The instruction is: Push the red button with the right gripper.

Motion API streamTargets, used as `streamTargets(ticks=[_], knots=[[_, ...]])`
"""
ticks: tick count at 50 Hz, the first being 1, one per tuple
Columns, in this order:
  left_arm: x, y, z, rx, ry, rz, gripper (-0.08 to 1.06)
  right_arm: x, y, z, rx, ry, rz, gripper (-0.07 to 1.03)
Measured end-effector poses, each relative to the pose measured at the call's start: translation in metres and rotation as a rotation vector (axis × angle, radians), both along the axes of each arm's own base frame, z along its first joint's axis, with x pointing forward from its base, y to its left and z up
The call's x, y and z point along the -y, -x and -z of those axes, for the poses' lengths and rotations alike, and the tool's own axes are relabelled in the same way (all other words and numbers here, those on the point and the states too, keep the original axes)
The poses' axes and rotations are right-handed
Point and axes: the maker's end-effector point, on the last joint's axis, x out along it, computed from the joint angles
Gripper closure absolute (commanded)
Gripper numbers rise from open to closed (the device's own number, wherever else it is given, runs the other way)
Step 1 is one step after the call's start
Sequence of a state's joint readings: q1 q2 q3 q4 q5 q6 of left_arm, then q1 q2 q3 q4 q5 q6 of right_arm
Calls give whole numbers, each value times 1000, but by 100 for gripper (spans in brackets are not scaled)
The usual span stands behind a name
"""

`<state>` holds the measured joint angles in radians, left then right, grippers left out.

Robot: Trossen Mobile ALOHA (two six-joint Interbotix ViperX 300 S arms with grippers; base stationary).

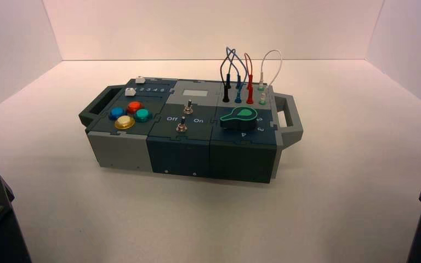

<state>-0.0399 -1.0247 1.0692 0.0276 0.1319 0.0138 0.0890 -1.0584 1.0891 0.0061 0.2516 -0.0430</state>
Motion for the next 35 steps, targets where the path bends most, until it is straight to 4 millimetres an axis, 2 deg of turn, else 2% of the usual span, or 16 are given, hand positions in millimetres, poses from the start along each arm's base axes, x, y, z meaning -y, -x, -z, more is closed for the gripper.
streamTargets(ticks=[16,24,30,35], knots=[[2,-1,7,-31,0,7,101,-1,1,2,-11,-7,-1,99],[14,-1,29,-176,-9,52,101,-4,3,17,-100,-20,-12,99],[24,2,53,-350,-31,92,101,-16,1,30,-194,-9,-59,99],[30,7,64,-445,-48,117,101,-20,-3,38,-247,0,-72,99]])
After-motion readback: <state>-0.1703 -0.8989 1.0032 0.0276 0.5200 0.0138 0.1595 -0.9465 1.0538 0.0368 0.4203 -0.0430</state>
